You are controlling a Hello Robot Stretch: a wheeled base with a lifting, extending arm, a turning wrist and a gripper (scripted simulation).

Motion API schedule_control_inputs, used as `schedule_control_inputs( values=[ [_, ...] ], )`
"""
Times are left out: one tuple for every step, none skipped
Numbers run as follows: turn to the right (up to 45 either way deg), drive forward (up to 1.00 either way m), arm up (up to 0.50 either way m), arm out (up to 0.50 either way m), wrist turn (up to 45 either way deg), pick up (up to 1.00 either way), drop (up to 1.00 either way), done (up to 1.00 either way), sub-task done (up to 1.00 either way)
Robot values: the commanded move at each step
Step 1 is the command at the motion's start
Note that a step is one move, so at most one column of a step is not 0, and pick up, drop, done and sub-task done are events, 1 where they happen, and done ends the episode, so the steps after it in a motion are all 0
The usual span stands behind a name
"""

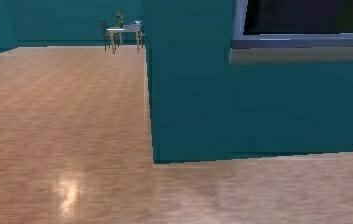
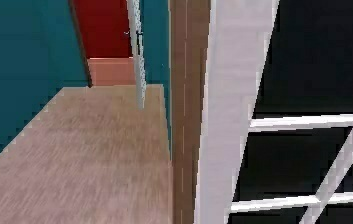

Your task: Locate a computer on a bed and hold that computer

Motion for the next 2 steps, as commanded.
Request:
schedule_control_inputs(
  values=[
    [36.0, 0.0, 0.0, 0.0, 0.0, 0.0, 0.0, 0.0, 0.0],
    [0.0, 0.3, 0.0, 0.0, 0.0, 0.0, 0.0, 0.0, 0.0]
  ],
)
